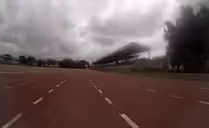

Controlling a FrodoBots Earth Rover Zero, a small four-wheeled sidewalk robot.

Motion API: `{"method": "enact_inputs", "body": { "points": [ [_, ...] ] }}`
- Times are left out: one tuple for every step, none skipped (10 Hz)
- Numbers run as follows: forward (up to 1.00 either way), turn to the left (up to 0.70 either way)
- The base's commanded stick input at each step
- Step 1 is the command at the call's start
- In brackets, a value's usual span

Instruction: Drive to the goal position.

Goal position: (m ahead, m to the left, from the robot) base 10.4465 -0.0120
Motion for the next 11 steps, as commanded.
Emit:
{"method": "enact_inputs", "body": {
  "points": [
    [0.70, 0.00],
    [0.70, 0.00],
    [0.70, 0.00],
    [0.70, 0.00],
    [0.70, 0.00],
    [0.70, 0.00],
    [0.70, 0.00],
    [0.70, 0.00],
    [0.70, 0.00],
    [0.70, 0.00],
    [0.70, 0.00]
  ]
}}
